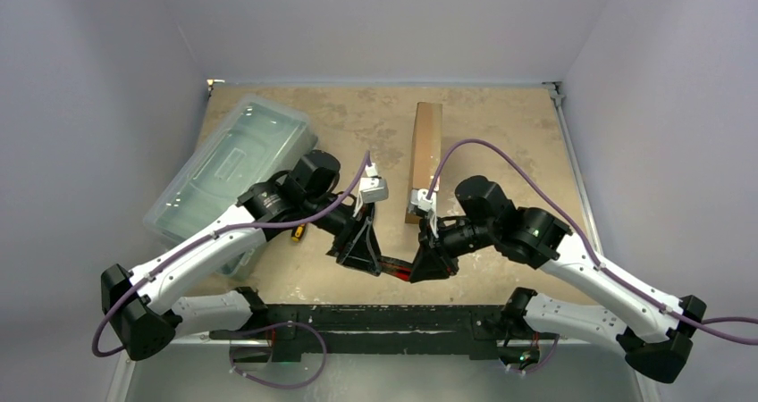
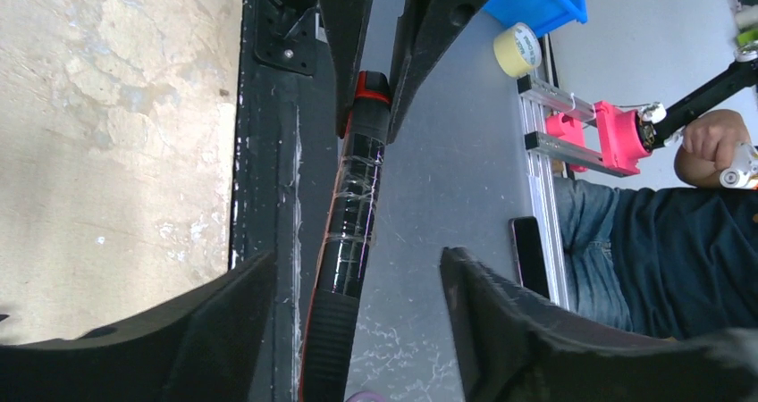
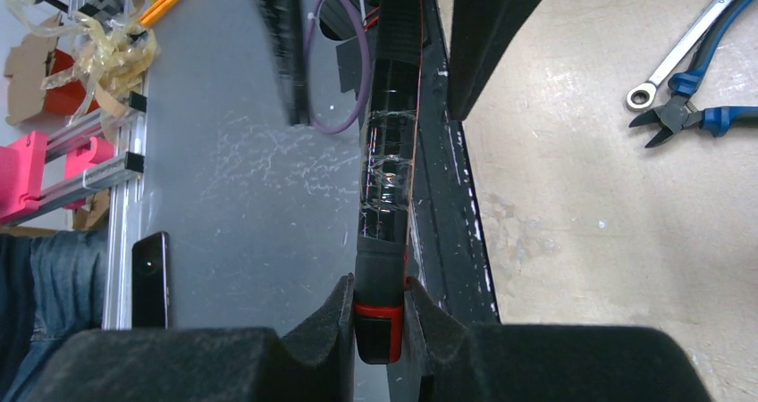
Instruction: Unpack the express box
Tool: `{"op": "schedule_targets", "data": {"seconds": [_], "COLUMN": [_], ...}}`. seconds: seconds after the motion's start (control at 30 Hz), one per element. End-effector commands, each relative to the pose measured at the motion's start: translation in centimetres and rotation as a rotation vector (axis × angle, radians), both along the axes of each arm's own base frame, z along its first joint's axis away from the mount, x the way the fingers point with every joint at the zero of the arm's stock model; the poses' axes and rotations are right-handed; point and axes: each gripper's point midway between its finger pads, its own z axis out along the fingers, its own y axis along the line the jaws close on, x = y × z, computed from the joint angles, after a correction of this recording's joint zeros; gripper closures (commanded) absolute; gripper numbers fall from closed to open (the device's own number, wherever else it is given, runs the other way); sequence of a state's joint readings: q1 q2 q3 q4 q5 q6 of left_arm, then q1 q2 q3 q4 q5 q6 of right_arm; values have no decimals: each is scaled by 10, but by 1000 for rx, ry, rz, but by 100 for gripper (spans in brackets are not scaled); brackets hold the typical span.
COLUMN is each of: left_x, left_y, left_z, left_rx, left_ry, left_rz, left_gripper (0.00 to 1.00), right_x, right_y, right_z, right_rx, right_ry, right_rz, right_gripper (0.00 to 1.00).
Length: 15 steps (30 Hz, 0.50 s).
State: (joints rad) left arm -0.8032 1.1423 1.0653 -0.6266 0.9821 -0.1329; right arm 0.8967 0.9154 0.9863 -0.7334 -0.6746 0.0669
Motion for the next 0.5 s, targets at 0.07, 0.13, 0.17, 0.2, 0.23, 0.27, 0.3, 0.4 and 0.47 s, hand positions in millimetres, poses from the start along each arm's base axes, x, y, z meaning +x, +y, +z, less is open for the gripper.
{"op": "schedule_targets", "data": {"seconds": [0.07,0.13,0.17,0.2,0.23,0.27,0.3,0.4,0.47], "left_x": [2,-1,-1,-2,-3,-3,-4,-7,-4], "left_y": [0,0,0,0,1,1,1,2,3], "left_z": [-2,-2,-2,-2,-2,-2,0,4,9], "left_rx": [-2,-7,-8,-11,-13,-16,-23,-38,-47], "left_ry": [-57,-53,-52,-55,-57,-60,-67,-78,-111], "left_rz": [-14,-27,-31,-34,-38,-41,-47,-64,-54], "left_gripper": [50,50,50,51,52,55,59,79,100], "right_x": [1,1,1,1,1,1,2,2,8], "right_y": [7,7,7,7,7,7,7,7,8], "right_z": [28,29,30,31,32,32,33,37,41], "right_rx": [89,97,100,105,108,111,113,124,133], "right_ry": [-65,-69,-69,-72,-75,-78,-80,-90,-113], "right_rz": [31,30,28,27,25,24,22,21,-14], "right_gripper": [100,100,100,100,100,100,100,100,100]}}
